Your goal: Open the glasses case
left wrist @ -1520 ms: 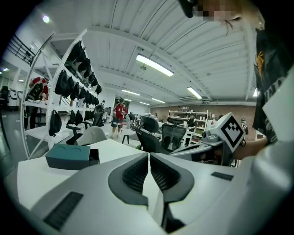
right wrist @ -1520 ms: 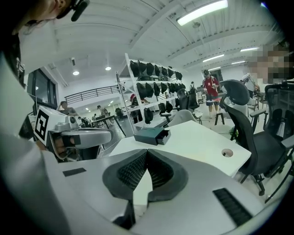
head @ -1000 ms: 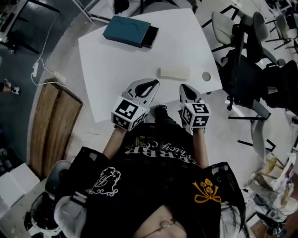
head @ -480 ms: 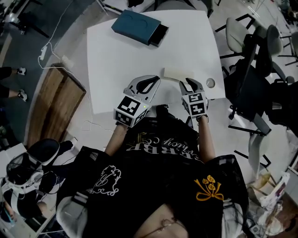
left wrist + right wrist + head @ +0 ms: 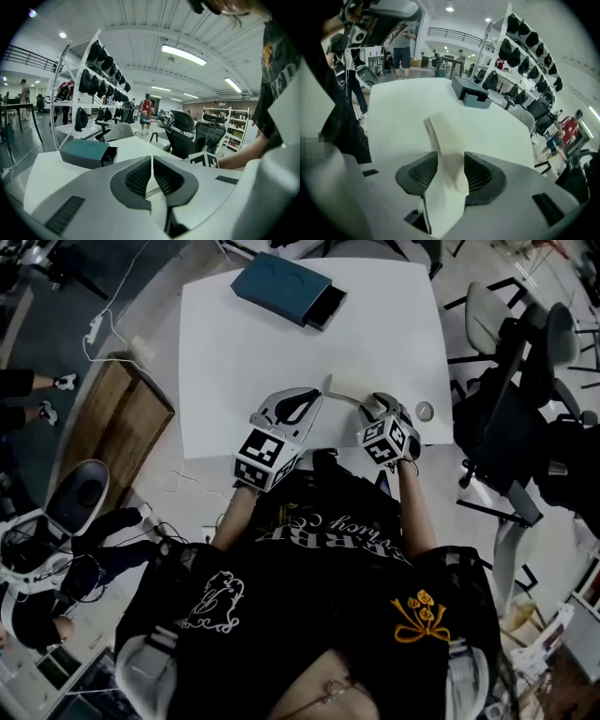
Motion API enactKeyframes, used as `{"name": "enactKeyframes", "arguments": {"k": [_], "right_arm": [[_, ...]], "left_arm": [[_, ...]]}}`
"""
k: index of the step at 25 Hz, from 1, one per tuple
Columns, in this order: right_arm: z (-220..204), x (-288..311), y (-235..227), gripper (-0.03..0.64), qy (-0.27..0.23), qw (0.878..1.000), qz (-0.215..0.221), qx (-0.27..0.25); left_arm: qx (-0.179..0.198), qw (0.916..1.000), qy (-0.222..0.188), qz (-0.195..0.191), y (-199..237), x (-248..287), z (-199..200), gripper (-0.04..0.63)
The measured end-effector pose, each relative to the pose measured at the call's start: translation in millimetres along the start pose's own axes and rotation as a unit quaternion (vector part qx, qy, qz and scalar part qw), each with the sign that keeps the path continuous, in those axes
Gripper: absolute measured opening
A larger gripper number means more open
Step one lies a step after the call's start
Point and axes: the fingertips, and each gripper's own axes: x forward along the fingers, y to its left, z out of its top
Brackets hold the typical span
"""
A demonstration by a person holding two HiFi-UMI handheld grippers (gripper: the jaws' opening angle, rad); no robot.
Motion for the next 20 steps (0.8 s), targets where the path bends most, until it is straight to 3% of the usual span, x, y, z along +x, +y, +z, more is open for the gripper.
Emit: {"name": "enactKeyframes", "arguments": {"k": [7,14,20], "right_arm": [[-5,1,-2,0.152,0.018,0.993,-0.030,-0.113],[-2,-2,-9,0.147,0.010,0.995,-0.012,-0.103],[14,-10,-23,0.076,-0.025,0.996,-0.021,-0.089]], "left_arm": [[0.000,1.0000,0.004,0.003,-7,13,-2,0.029],[0.001,1.0000,0.001,0.009,-6,19,2,0.029],[-0.001,0.9999,0.004,0.015,-3,22,0,0.029]]}}
